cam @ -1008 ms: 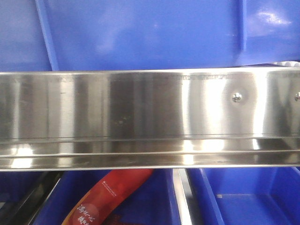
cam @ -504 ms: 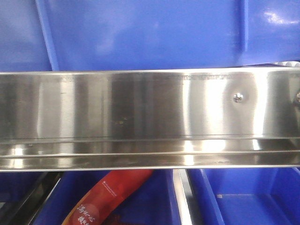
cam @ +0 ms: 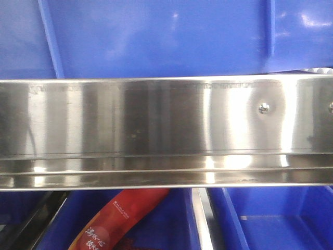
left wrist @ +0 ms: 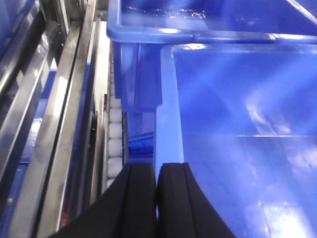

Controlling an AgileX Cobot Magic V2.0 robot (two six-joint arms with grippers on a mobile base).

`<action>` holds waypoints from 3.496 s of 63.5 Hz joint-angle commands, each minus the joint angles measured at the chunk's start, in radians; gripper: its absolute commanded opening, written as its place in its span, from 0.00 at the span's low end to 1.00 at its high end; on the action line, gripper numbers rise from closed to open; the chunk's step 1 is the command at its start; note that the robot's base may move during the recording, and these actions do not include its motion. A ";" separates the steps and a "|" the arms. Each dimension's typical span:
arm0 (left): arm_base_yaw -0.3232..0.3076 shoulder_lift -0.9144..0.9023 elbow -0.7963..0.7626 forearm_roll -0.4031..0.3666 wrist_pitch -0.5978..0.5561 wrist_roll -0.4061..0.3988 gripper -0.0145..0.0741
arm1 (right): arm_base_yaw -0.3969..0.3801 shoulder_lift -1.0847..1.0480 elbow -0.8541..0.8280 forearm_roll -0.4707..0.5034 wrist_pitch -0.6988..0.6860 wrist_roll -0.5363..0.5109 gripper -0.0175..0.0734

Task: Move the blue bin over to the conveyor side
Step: 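Close both grippers on opposite side rims of the blue bin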

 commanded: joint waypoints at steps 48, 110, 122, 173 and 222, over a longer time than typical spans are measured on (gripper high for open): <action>-0.004 0.011 -0.017 -0.030 0.002 0.000 0.15 | 0.028 0.171 -0.105 -0.030 0.001 0.034 0.57; -0.004 0.011 -0.017 -0.034 0.002 0.000 0.15 | 0.071 0.208 -0.054 -0.075 0.001 0.083 0.57; -0.004 0.011 -0.017 -0.034 0.002 0.000 0.15 | 0.071 0.184 -0.054 -0.073 0.001 0.083 0.57; -0.004 0.011 -0.017 -0.034 0.004 0.000 0.15 | 0.071 0.153 0.017 -0.071 0.001 0.083 0.57; -0.004 0.011 -0.017 -0.034 0.006 0.000 0.15 | 0.071 0.153 0.017 -0.080 0.001 0.083 0.12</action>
